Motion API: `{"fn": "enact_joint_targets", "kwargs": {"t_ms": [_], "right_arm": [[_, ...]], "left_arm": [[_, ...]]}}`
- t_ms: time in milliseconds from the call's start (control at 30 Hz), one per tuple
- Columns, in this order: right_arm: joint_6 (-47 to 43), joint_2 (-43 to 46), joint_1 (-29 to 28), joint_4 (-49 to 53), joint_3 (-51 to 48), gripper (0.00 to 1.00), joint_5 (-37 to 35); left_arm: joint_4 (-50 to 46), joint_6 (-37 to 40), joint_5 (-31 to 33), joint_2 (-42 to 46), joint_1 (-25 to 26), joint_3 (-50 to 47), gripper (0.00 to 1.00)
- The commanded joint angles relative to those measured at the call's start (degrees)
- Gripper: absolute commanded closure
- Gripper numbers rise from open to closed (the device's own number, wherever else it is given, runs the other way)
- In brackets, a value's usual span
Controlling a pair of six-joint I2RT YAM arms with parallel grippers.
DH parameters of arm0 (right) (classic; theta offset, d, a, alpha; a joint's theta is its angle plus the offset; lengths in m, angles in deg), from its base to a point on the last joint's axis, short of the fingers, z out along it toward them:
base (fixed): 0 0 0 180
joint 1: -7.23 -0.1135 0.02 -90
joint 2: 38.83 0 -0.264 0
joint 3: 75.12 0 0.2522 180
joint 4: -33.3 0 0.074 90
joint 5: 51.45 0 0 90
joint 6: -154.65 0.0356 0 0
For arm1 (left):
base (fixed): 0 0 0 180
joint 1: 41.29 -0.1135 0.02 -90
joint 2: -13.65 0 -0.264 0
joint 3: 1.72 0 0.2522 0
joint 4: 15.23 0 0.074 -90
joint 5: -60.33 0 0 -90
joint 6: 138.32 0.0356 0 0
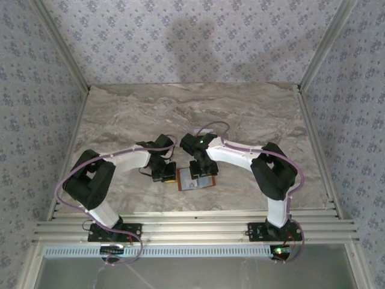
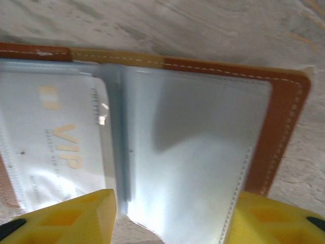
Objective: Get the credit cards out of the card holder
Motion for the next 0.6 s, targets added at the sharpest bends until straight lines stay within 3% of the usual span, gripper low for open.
{"fn": "enact_joint_targets", "kwargs": {"t_ms": [0,367,567], "right_arm": [[-0.42,0.81,0.33,3.74,0.61,0.44,-3.79],[-1.40,3.39,4.64,-0.81,-6.61,0.48,-0.40],[-1.38,3.79,5.45,-1.89,-9.59,0.58,0.32]], "left_arm": [[-2.16,0.41,1.12,-0.60,-0.28,0.99,0.92],[-3.51,0.70,1.35,-0.64,-0.01,2.82,0.92],[-4.54,0.42,1.56,-0.03,0.78,4.39,0.92]]}}
